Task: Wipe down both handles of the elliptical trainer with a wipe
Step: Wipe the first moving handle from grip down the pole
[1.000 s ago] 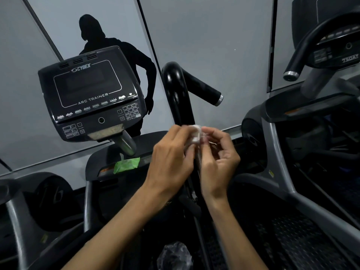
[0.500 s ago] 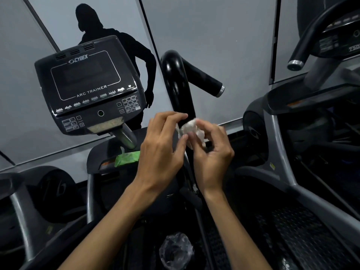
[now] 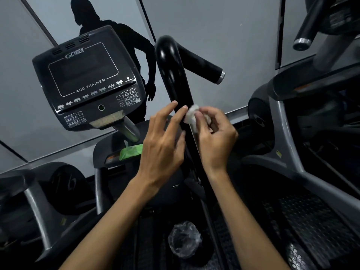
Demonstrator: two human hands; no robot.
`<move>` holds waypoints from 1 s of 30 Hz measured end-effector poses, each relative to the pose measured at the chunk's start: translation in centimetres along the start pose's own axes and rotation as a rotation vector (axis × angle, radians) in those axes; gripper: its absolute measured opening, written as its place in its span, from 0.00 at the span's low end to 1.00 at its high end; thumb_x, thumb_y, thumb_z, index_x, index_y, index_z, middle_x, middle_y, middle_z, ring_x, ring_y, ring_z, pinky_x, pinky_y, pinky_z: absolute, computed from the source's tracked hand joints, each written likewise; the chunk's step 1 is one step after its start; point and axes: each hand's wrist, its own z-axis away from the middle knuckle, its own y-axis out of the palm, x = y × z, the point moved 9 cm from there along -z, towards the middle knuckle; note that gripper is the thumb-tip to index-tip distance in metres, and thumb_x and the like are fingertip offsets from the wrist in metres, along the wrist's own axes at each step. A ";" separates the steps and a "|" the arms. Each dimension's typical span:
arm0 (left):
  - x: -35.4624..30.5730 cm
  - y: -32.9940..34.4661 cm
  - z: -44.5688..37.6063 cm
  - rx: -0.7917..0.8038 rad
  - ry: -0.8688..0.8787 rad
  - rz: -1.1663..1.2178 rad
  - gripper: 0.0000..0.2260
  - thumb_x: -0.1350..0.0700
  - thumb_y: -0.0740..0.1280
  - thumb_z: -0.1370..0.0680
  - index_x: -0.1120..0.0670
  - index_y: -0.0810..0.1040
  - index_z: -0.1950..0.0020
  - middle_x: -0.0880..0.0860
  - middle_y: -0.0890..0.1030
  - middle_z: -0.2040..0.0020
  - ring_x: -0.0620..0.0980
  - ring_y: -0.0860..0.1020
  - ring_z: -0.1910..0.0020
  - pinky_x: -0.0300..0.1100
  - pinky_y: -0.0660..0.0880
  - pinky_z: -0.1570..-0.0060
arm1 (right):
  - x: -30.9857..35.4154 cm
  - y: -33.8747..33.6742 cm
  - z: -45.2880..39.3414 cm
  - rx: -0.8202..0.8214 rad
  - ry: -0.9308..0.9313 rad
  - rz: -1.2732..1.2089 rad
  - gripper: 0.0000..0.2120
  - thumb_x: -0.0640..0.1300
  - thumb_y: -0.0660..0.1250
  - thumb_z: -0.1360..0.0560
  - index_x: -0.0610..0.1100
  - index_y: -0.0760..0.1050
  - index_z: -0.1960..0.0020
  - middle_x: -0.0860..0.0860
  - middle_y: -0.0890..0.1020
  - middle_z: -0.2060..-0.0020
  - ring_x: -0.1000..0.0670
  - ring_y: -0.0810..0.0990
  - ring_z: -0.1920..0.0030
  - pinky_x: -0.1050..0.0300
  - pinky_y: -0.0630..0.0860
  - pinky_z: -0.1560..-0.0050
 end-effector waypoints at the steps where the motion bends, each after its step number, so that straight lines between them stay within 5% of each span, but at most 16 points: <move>1: -0.1 0.0 0.0 -0.004 -0.013 0.009 0.26 0.69 0.69 0.26 0.61 0.74 0.28 0.62 0.73 0.31 0.54 0.71 0.36 0.41 0.68 0.31 | 0.8 0.4 -0.1 -0.001 -0.020 -0.005 0.03 0.41 0.73 0.23 0.43 0.83 0.49 0.54 0.85 0.57 0.55 0.84 0.55 0.62 0.80 0.53; 7: -0.5 -0.5 -0.4 -0.002 0.047 -0.036 0.30 0.71 0.56 0.31 0.64 0.75 0.29 0.65 0.74 0.33 0.58 0.70 0.36 0.53 0.75 0.37 | -0.4 -0.5 1.7 0.055 0.011 0.040 0.04 0.42 0.70 0.20 0.42 0.81 0.47 0.55 0.84 0.57 0.56 0.83 0.54 0.58 0.80 0.53; 10: -1.1 -0.2 -0.5 -0.016 0.056 -0.074 0.29 0.74 0.59 0.31 0.66 0.75 0.30 0.66 0.76 0.36 0.59 0.71 0.35 0.51 0.75 0.38 | 0.2 0.7 -0.2 0.082 0.040 0.011 0.03 0.40 0.69 0.20 0.42 0.81 0.47 0.60 0.83 0.57 0.63 0.83 0.54 0.69 0.77 0.52; 16: -1.2 -0.6 -0.5 -0.008 0.103 -0.093 0.29 0.71 0.53 0.31 0.67 0.75 0.30 0.64 0.78 0.37 0.58 0.72 0.32 0.42 0.68 0.33 | 0.5 -0.1 1.9 0.069 -0.062 0.049 0.05 0.42 0.70 0.20 0.40 0.80 0.49 0.52 0.84 0.55 0.56 0.83 0.54 0.65 0.76 0.53; 19: -1.3 -0.7 -1.1 0.011 0.118 -0.098 0.29 0.74 0.57 0.32 0.67 0.76 0.32 0.64 0.79 0.40 0.59 0.75 0.35 0.46 0.72 0.36 | 0.5 0.7 0.3 0.078 0.018 0.013 0.03 0.42 0.70 0.21 0.42 0.79 0.52 0.57 0.82 0.61 0.62 0.80 0.60 0.68 0.74 0.57; 24: -1.4 -0.8 -1.1 0.023 0.146 -0.097 0.22 0.72 0.63 0.27 0.66 0.77 0.33 0.63 0.80 0.41 0.58 0.76 0.37 0.47 0.76 0.39 | 0.8 0.9 1.2 0.056 -0.013 -0.018 0.04 0.43 0.72 0.21 0.42 0.81 0.49 0.50 0.85 0.53 0.54 0.84 0.50 0.59 0.80 0.49; 30: -1.0 -0.5 -0.9 -0.034 0.132 -0.067 0.19 0.69 0.67 0.23 0.64 0.77 0.32 0.63 0.80 0.39 0.58 0.76 0.38 0.46 0.75 0.39 | 0.2 0.6 0.1 0.102 0.020 -0.011 0.05 0.44 0.73 0.23 0.43 0.82 0.52 0.53 0.85 0.57 0.56 0.83 0.55 0.57 0.79 0.53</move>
